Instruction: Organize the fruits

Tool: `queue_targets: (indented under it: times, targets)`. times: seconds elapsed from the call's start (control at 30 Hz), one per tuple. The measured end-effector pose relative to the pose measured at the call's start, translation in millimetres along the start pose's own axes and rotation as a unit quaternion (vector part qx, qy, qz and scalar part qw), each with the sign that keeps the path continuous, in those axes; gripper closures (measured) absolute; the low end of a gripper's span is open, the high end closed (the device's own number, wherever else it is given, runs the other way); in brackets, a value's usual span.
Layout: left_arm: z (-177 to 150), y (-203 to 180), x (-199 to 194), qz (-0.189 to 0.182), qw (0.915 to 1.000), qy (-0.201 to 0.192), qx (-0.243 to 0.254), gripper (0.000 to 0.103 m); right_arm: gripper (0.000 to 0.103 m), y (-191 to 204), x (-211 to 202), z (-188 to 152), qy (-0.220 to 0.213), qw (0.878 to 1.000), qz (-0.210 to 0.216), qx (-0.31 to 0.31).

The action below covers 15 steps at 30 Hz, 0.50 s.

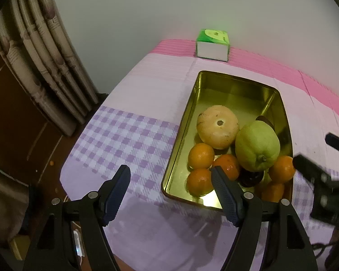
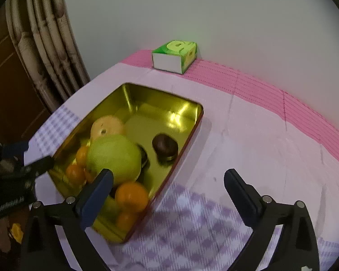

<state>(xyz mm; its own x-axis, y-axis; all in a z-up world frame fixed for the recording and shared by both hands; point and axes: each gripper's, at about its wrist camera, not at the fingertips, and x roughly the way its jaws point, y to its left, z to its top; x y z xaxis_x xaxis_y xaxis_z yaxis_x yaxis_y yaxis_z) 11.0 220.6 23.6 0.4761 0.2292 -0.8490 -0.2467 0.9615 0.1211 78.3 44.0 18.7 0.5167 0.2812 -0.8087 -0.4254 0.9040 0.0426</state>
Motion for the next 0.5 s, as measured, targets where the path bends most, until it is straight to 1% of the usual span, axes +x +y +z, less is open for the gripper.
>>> queue_targets:
  times: [0.23, 0.37, 0.5]
  targets:
    - [-2.8, -8.8, -1.9, -0.005, 0.9999, 0.002, 0.011, 0.028, 0.002, 9.0, -10.1, -23.7, 0.01, 1.0, -0.011, 0.003]
    - [-4.3, -13.6, -3.5, -0.005, 0.9998, 0.002, 0.017, 0.025, 0.001, 11.3, -9.5, -31.0, 0.016, 1.0, -0.009, 0.01]
    - [-5.5, -16.0, -3.9, -0.004, 0.9997, 0.002, 0.022, 0.025, 0.001, 12.1, -6.8, -33.3, 0.023, 1.0, -0.013, 0.015]
